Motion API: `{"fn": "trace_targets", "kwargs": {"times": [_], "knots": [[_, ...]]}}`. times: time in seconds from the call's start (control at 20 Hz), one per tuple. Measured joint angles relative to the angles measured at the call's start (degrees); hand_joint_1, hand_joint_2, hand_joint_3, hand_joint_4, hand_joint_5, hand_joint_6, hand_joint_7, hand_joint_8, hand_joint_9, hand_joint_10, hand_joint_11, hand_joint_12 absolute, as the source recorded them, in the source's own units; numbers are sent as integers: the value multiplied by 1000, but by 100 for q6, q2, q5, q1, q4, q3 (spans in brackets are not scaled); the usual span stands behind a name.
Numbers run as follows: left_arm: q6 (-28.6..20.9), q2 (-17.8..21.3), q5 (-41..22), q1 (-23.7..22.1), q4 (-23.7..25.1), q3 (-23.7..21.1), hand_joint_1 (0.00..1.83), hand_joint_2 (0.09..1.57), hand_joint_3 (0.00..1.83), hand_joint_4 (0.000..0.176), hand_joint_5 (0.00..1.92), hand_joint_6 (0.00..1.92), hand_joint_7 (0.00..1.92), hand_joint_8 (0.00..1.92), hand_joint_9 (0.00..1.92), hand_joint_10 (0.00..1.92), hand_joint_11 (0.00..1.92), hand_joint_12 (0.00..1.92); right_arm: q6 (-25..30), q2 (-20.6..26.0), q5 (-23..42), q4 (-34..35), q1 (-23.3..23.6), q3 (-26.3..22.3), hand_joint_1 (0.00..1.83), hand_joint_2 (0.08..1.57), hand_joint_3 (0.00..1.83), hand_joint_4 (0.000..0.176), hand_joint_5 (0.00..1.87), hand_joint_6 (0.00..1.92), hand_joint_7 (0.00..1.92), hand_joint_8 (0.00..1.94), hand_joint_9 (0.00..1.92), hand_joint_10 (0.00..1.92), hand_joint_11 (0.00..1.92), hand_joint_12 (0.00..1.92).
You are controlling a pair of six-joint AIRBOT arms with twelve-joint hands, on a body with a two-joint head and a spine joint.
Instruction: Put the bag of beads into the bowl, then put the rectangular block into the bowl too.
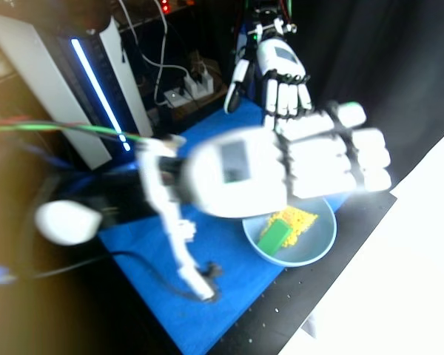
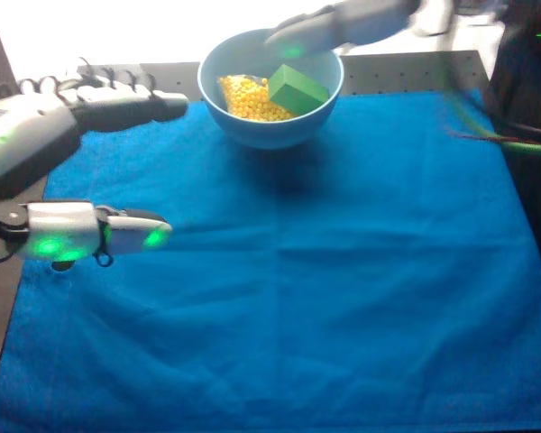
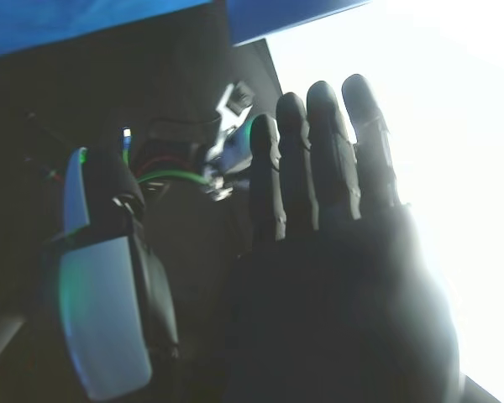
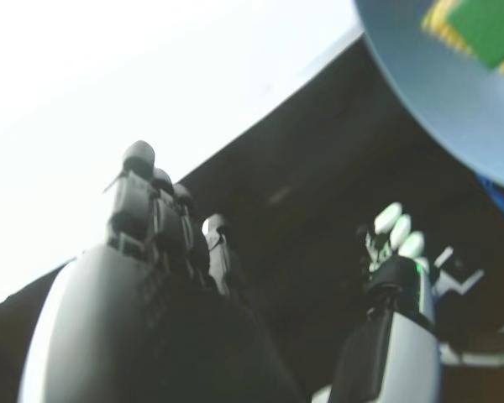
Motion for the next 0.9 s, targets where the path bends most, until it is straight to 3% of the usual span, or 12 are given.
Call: {"fn": "trace_targets", "kwargs": {"times": [0.05, 0.15, 0.2, 0.25, 0.3, 0.35, 0.4, 0.45, 0.55, 0.65, 0.75, 0.9], "knots": [[0, 50, -157, 57, -57, -39, 743, 962, 0, 18, 348, 0, 322, 0, 259, 0, 0, 583, -4, 214, 238, 210, -293, -170, 641, 829, 10, 176, 27, 3, 0, 0, 0, 0, 0, 0], [-4, 66, -448, 140, -188, -109, 763, 969, 0, 7, 332, 6, 308, 5, 257, 3, 0, 695, -15, 632, 437, 592, -955, -693, 653, 881, 23, 176, 26, 0, 0, 0, 0, 0, 0, 0], [-4, 66, -599, 243, -210, -140, 752, 978, 3, 0, 265, 0, 234, 0, 201, 0, 0, 689, -17, 813, 660, 726, -1255, -951, 761, 844, 3, 176, 4, 0, 0, 0, 0, 0, 0, 0], [-7, 66, -822, 391, -286, -219, 768, 966, 0, 23, 153, 0, 112, 0, 104, 0, 0, 605, -9, 970, 962, 870, -1526, -1176, 822, 812, 0, 176, 0, 0, 26, 10, 0, 0, 0, 0], [-7, 72, -1027, 577, -328, -289, 698, 931, 0, 102, 32, 0, 22, 0, 20, 0, 0, 401, -11, 1097, 1296, 1113, -1779, -1388, 842, 788, 0, 176, 0, 0, 17, 5, 0, 0, 0, 0], [-2, 109, -1189, 745, -450, -385, 644, 917, 0, 126, 6, 0, 4, 0, 3, 0, 0, 309, -9, 1189, 1589, 1373, -2006, -1556, 836, 801, 0, 176, 0, 0, 9, 1, 0, 0, 0, 0], [-7, 170, -1421, 916, -575, -468, 537, 856, 0, 91, 0, 0, 0, 0, 0, 0, 0, 329, -13, 1340, 1884, 1665, -2321, -1781, 759, 852, 13, 176, 0, 0, 1, 0, 0, 0, 0, 0], [-4, 236, -1709, 1058, -673, -544, 466, 862, 0, 36, 0, 0, 0, 0, 0, 0, 0, 216, -11, 1469, 2109, 1897, -2627, -2004, 685, 911, 10, 176, 0, 0, 0, 0, 0, 0, 0, 0], [-2, 284, -2181, 1270, -883, -616, 357, 947, 22, 106, 0, 0, 0, 0, 0, 0, 0, 100, -15, 1587, 2437, 2280, -3158, -2302, 653, 970, 25, 176, 0, 0, 0, 0, 0, 0, 0, 0], [-7, 278, -2424, 1432, -975, -702, 358, 927, 5, 132, 0, 0, 0, 0, 0, 0, 0, 48, -20, 1635, 2756, 2693, -3609, -2524, 612, 954, 11, 176, 0, 0, 0, 0, 0, 0, 0, 0], [-4, 267, -2428, 1473, -986, -702, 339, 958, 13, 171, 0, 0, 0, 0, 0, 0, 0, 1, -28, 1679, 2962, 2977, -3934, -2667, 585, 956, 7, 176, 0, 0, 0, 0, 0, 0, 0, 0], [-7, 232, -2509, 1517, -1126, -723, 323, 934, 0, 171, 0, 0, 0, 0, 0, 0, 0, 0, -31, 1676, 3003, 3167, -4124, -2756, 617, 938, 0, 176, 1, 0, 6, 2, 0, 0, 0, 0]]}}
